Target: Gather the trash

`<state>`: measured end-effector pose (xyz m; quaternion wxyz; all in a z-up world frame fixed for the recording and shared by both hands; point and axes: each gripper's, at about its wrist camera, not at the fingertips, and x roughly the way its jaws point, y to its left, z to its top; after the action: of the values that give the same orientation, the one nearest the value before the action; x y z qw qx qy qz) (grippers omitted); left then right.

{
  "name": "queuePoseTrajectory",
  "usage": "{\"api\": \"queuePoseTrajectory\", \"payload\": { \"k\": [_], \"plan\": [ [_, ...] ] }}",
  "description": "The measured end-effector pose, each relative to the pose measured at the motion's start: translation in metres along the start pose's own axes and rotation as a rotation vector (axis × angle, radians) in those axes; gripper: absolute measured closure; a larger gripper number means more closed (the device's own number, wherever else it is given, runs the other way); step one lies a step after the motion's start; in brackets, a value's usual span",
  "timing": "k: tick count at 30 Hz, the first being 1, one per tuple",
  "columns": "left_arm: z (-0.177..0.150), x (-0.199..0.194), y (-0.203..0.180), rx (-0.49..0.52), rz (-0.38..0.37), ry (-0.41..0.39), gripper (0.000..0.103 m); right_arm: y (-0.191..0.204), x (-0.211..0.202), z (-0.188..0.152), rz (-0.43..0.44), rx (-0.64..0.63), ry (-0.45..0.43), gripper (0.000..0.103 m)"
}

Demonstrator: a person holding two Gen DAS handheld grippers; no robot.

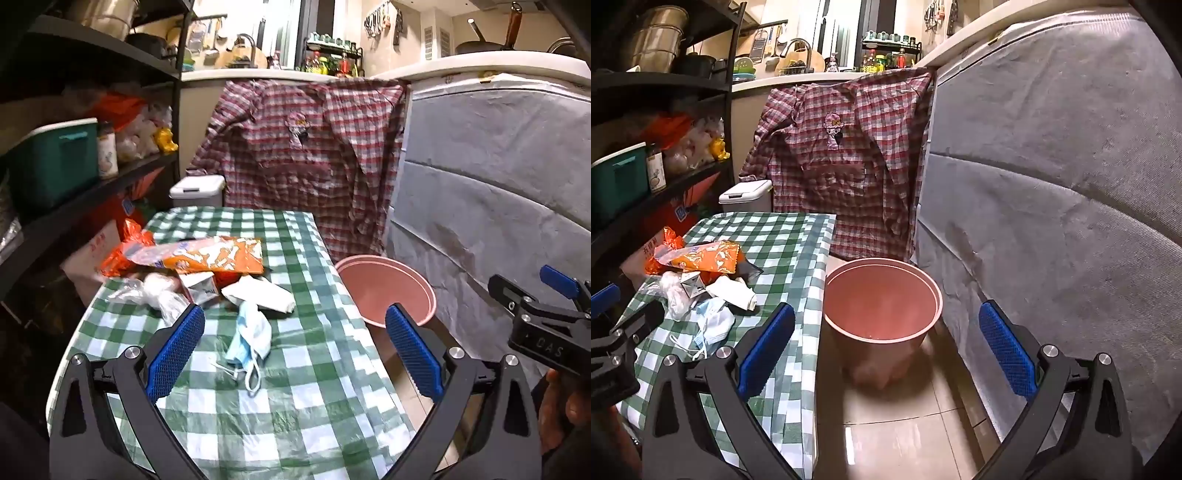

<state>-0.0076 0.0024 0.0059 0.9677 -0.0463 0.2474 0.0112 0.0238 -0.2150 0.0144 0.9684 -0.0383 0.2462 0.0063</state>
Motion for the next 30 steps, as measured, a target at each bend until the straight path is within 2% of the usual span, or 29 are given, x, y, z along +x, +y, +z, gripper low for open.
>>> {"api": "queuePoseTrajectory", "payload": {
  "k": [4,30],
  "plan": [
    [-0.004,0.005,-0.001,0.000,-0.017,0.028,0.008,-0.003,0.001,0.001,-0.003,0.009,0.002,0.005],
    [-0.003,0.005,-0.012,0.001,-0.022,0.028,0.008,-0.003,-0.001,0.001,0.003,-0.001,0.000,0.005]
  ]
}}
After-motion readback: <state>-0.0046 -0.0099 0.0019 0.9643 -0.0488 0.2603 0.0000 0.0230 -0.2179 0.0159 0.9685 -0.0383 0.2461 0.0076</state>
